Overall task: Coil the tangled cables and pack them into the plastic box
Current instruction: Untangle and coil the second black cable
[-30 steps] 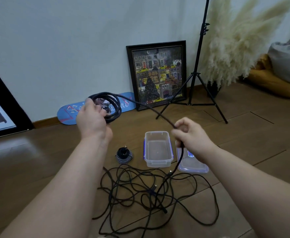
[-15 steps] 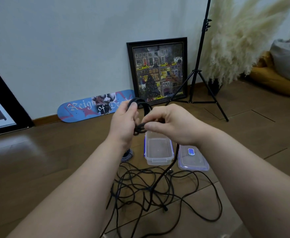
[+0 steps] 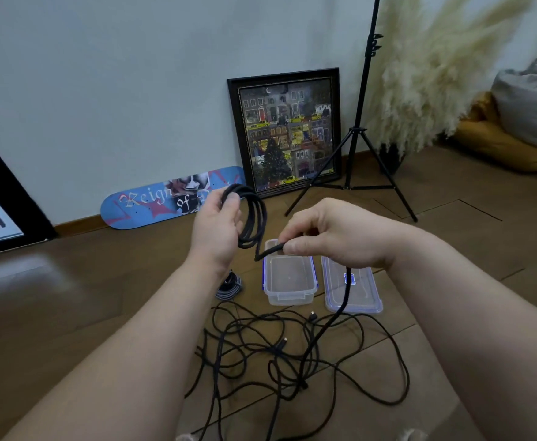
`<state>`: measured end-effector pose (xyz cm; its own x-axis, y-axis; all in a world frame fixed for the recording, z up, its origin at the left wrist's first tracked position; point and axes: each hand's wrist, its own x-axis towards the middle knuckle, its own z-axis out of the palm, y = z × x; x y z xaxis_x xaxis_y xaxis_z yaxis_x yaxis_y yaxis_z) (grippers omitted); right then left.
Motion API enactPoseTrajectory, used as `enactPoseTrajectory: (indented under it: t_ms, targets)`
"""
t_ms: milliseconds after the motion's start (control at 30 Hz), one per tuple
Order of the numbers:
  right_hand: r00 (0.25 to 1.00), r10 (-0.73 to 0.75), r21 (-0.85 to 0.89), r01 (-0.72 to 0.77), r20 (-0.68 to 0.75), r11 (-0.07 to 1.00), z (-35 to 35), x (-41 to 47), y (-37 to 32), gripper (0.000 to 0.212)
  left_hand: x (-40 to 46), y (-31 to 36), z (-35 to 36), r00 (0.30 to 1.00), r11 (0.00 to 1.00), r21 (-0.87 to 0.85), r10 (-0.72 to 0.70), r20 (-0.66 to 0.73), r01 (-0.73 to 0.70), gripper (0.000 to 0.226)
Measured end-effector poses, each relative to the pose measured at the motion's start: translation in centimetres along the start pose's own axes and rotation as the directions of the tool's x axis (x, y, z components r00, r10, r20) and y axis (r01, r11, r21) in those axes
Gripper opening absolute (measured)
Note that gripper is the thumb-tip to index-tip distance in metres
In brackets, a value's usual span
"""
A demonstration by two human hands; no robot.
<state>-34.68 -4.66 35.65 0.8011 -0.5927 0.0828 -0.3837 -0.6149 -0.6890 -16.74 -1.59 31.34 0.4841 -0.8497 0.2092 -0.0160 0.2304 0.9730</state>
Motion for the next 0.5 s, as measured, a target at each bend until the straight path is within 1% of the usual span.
enactPoseTrajectory:
  t_ms: [100,200,267,333,500]
  targets:
    - [0.999,-0.046,0.101,0.048,-0.025,0.994,0.7,0.1,-0.1,0.013,-0.9,-0.7,1.4,0.992,0.999,-0.033,-0.038,0.119,0.043,0.017]
    - [0.991,-0.030,0.307,0.070,-0.133,0.949,0.8,0.3,0.2,0.012,-1.3,-1.2,1.9,0.975,0.991,-0.085,-0.087,0.205,0.107,0.022]
    - [0.966,0.043,0.407,0.066,-0.254,0.911,1.0,0.7,0.7,0.012,-1.3,-1.2,2.0,0.970,0.984,-0.110,-0.113,0.216,0.139,0.026]
    - [0.932,0.108,0.458,0.067,-0.346,0.886,1.3,1.3,1.2,0.012,-1.6,-1.1,2.3,0.968,0.977,-0.144,-0.123,0.221,0.157,0.028]
    - [0.877,0.212,0.548,0.069,-0.432,0.834,3.0,2.4,1.5,0.014,-1.8,-1.0,3.0,0.978,0.969,-0.172,-0.152,0.141,0.176,0.037]
